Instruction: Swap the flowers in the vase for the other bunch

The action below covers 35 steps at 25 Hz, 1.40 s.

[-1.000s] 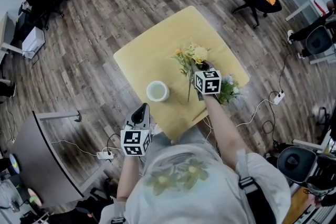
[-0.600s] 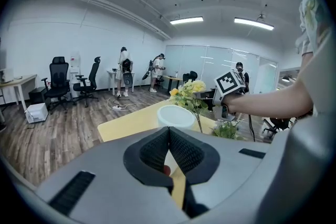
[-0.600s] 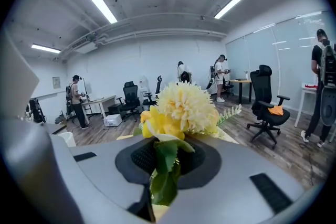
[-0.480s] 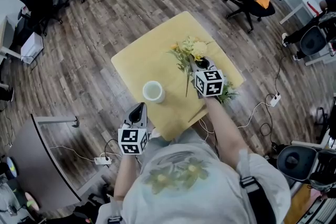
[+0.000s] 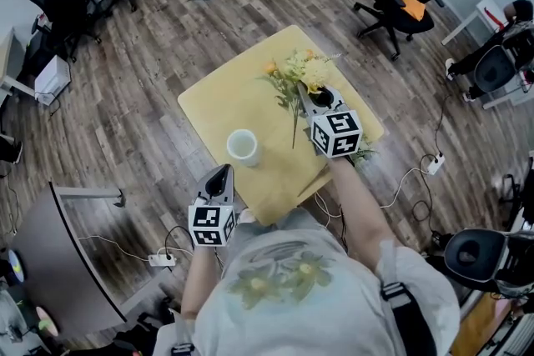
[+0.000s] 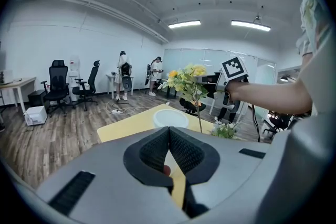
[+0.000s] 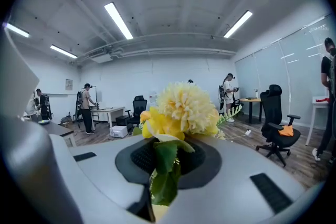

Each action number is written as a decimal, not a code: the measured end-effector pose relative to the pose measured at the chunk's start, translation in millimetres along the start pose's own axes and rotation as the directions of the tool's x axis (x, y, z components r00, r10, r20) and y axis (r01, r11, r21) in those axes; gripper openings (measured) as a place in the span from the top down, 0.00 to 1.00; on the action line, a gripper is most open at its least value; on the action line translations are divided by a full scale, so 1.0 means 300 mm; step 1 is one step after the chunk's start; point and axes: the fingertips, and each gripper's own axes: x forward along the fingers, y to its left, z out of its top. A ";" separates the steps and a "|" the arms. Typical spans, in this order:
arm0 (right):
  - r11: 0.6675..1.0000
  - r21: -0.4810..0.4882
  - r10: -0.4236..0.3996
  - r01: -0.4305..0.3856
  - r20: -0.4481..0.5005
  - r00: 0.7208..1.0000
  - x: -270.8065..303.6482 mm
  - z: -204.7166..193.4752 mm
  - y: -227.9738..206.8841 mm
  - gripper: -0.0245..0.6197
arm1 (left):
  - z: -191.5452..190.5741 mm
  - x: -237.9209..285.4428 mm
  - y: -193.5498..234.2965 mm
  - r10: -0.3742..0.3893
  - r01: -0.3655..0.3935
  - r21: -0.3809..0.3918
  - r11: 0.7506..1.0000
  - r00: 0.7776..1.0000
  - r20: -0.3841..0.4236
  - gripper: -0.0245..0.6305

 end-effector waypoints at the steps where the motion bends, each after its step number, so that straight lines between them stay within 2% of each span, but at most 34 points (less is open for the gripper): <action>1: 1.000 -0.006 0.003 -0.003 0.015 1.000 -0.009 0.018 0.007 0.83 | 0.000 -0.005 -0.002 0.001 -0.001 0.001 1.000 1.000 0.004 0.94; 14: 0.995 -0.100 0.039 -0.022 0.169 0.985 -0.097 0.227 0.096 0.83 | -0.024 -0.066 -0.002 0.005 -0.005 -0.012 1.000 1.000 0.020 0.94; 21: 0.991 -0.132 0.061 -0.026 0.273 0.960 -0.149 0.344 0.168 0.83 | -0.040 -0.091 0.003 0.000 0.000 -0.014 1.000 1.000 0.026 0.94; 29: 0.984 -0.170 0.104 -0.050 0.327 0.939 -0.177 0.431 0.242 0.83 | -0.049 -0.118 0.028 0.021 -0.020 -0.021 1.000 0.999 0.028 0.94; 35: 0.978 -0.186 0.160 -0.094 0.377 0.912 -0.189 0.501 0.314 0.83 | -0.056 -0.131 0.061 0.039 -0.038 -0.033 0.999 0.999 0.032 0.94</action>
